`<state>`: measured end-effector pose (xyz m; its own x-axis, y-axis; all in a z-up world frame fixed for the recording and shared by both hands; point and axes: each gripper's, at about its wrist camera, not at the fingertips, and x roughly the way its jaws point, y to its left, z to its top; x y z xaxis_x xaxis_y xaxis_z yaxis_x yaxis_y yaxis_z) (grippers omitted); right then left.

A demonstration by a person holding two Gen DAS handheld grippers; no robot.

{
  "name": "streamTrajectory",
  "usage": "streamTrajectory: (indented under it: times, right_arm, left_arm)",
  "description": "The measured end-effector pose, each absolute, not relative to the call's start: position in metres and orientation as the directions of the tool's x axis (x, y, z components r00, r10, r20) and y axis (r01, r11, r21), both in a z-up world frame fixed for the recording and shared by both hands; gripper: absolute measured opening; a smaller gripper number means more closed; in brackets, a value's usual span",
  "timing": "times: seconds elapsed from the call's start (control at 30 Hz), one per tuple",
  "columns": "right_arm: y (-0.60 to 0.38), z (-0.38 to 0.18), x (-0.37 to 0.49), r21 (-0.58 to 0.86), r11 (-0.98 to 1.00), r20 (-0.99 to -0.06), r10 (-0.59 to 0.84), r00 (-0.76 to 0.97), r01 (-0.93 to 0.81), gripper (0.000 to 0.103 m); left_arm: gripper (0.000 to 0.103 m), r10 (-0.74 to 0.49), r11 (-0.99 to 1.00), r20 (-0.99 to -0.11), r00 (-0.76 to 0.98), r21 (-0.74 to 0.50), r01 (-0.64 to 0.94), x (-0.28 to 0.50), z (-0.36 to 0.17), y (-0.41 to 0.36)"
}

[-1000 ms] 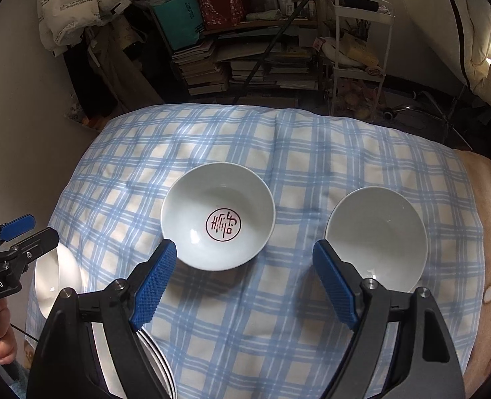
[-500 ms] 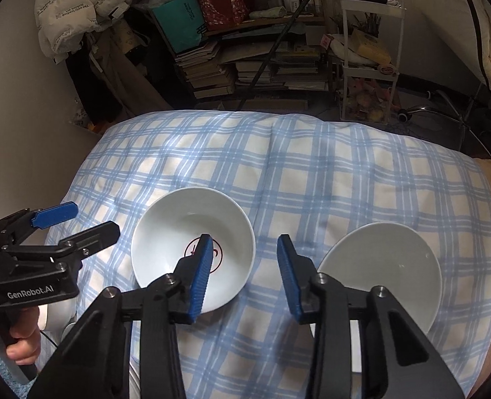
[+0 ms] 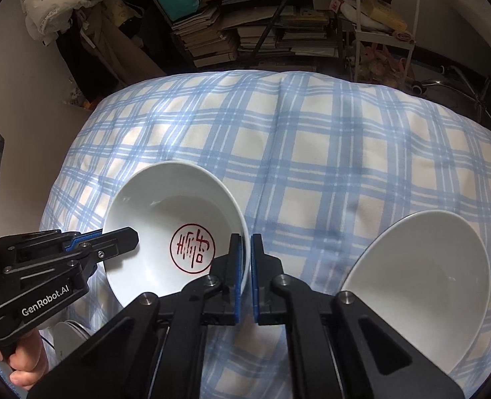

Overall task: Organize plates and bowls
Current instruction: 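Move both tools to the rims of the bowl with the red character, then lift the red-character bowl with both grippers and carry it over the white bowl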

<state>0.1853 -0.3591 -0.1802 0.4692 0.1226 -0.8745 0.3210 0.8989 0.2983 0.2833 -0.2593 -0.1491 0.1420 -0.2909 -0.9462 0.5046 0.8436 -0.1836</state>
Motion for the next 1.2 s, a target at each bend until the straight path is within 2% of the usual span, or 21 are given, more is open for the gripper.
streamTrajectory:
  times: [0.3, 0.67, 1.2]
  right_arm:
    - [-0.349, -0.171, 0.176, 0.315, 0.891, -0.867, 0.131, 0.481, 0.327, 0.006]
    - [-0.318, -0.118, 0.158, 0.309, 0.903, -0.835, 0.107, 0.539, 0.3, 0.006]
    - [-0.219, -0.08, 0.159, 0.303, 0.933, -0.814, 0.146, 0.562, 0.196, 0.006]
  left_arm:
    - [0.006, -0.263, 0.845, -0.951, 0.162, -0.146, 0.514, 0.266, -0.136, -0.249]
    - [0.006, -0.295, 0.849, -0.931, 0.214, -0.152, 0.506, 0.249, -0.087, -0.217]
    - [0.007, -0.277, 0.893, -0.917, 0.286, -0.136, 0.429, 0.229, -0.05, -0.111]
